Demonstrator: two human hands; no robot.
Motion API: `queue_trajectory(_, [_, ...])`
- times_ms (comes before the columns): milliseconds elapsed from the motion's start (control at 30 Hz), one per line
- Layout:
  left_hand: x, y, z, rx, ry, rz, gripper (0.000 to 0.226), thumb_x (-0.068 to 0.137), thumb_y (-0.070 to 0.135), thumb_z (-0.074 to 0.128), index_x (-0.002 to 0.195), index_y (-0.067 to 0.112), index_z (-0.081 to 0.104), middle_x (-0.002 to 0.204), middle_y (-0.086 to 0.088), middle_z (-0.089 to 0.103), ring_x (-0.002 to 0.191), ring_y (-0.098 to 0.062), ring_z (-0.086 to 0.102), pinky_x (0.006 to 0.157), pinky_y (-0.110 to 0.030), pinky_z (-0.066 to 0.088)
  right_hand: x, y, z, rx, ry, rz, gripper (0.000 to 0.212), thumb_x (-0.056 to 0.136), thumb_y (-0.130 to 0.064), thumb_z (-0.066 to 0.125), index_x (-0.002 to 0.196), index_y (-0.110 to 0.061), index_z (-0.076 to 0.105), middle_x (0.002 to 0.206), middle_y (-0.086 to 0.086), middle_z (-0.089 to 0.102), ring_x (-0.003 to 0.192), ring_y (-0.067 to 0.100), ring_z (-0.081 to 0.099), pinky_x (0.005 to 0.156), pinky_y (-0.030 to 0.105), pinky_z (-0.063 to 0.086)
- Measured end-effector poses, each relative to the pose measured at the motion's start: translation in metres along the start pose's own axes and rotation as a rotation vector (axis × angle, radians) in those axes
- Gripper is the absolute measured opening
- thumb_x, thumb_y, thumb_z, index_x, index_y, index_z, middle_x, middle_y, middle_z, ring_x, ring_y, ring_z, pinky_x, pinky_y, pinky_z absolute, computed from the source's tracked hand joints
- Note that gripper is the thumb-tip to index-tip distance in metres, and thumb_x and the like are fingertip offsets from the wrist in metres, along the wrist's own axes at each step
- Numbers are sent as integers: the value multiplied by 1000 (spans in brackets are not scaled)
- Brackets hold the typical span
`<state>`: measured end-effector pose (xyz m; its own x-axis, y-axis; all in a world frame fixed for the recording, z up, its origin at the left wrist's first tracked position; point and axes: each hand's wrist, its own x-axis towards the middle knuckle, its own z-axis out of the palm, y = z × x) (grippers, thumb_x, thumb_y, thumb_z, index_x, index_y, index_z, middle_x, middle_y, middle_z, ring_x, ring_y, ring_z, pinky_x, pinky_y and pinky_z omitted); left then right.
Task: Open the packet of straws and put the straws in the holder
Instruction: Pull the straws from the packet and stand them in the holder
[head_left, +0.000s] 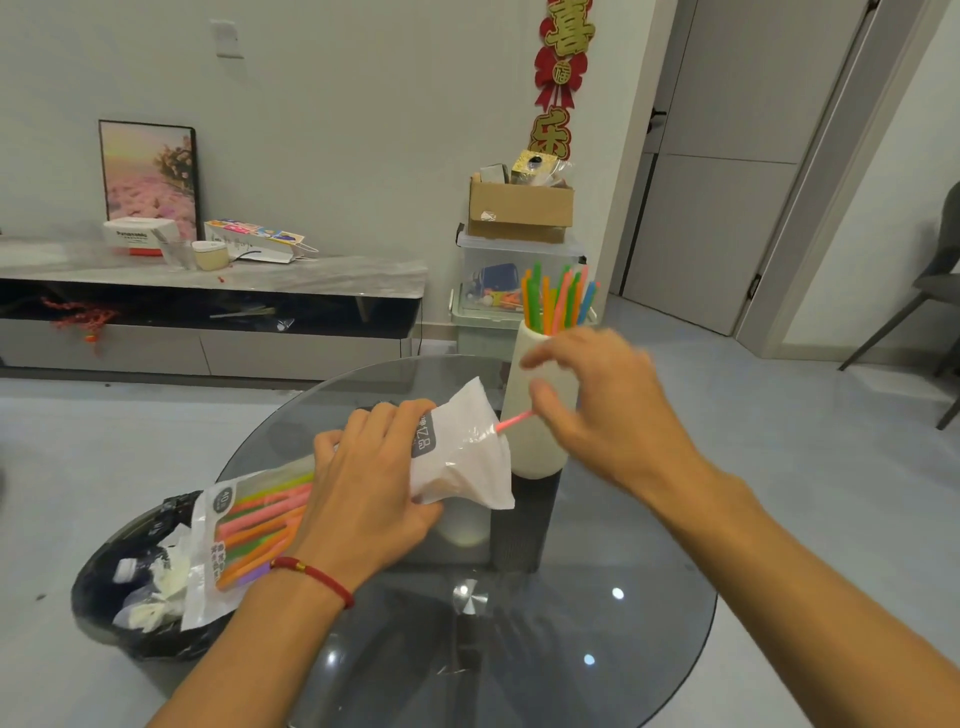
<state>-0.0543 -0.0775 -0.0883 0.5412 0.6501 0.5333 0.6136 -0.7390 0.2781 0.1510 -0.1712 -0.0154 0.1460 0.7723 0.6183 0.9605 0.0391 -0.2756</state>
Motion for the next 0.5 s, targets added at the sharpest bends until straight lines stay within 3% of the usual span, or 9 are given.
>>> queue_trajectory(67, [0,1,0,15,3,5,69,63,37,72,125,34,42,104,8,51,98,-21,48,80,-40,34,-25,-3,15,145,-133,145,21,98,-39,64,117,-29,66,111,-12,68,95,2,63,86,27,55])
queue_trajectory(133, [-1,3,1,35,-5,8,68,64,38,71,125,34,43,103,8,51,98,-22,48,78,-39,33,-40,-6,27,264,-151,175,17,99,-38,64,112,-27,67,103,-15,68,90,-2,62,73,8,47])
queue_trajectory(300, [0,4,3,45,-26,-1,70,63,38,74,126,34,43,106,6,52,98,-23,47,77,-39,32,-50,-6,33,321,-76,80,12,97,-21,71,109,-21,73,100,-6,67,89,-5,60,75,5,45])
queue_trajectory(367, [0,4,4,37,-31,24,72,61,36,74,125,34,43,105,7,51,98,-23,47,76,-39,30,-48,-1,31,390,-204,117,21,99,-27,68,119,-29,74,102,-9,63,91,-6,58,75,7,45])
queue_trajectory(433, [1,3,4,47,-36,60,73,58,33,75,124,34,44,104,7,51,97,-22,47,76,-38,29,-45,4,31,407,-338,131,28,99,-32,68,126,-37,71,100,-8,58,87,4,56,73,11,45])
queue_trajectory(500, [1,3,4,78,-45,88,73,58,32,77,124,33,45,105,6,52,97,-22,47,78,-39,30,-45,6,33,361,-342,91,30,95,-34,73,125,-33,73,102,-9,58,85,4,55,74,8,45])
